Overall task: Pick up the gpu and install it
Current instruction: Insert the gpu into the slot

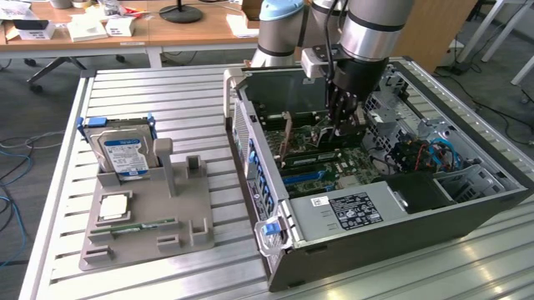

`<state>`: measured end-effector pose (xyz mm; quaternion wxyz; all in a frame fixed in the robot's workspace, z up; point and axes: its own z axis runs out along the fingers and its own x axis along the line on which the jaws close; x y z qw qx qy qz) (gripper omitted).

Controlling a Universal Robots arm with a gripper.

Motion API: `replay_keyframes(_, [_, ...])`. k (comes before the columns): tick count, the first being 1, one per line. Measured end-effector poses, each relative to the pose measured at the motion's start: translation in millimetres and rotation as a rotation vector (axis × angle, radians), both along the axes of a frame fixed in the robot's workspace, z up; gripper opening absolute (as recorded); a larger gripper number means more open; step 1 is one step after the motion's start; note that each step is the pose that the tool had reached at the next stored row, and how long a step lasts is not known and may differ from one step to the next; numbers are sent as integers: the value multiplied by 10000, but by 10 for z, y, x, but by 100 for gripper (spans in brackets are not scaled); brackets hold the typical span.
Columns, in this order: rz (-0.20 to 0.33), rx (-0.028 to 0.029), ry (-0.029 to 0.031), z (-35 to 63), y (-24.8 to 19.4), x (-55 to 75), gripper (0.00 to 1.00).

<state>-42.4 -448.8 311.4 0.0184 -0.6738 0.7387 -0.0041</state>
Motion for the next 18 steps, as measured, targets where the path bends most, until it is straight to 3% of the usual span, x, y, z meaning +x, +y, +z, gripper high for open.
replay_keyframes(8, [456,-27,13,-6,1,0,27])
replay_keyframes(11, [518,-108,100,-19,0,1,27])
replay_keyframes(18, [673,-128,354,-105,0,-1,27])
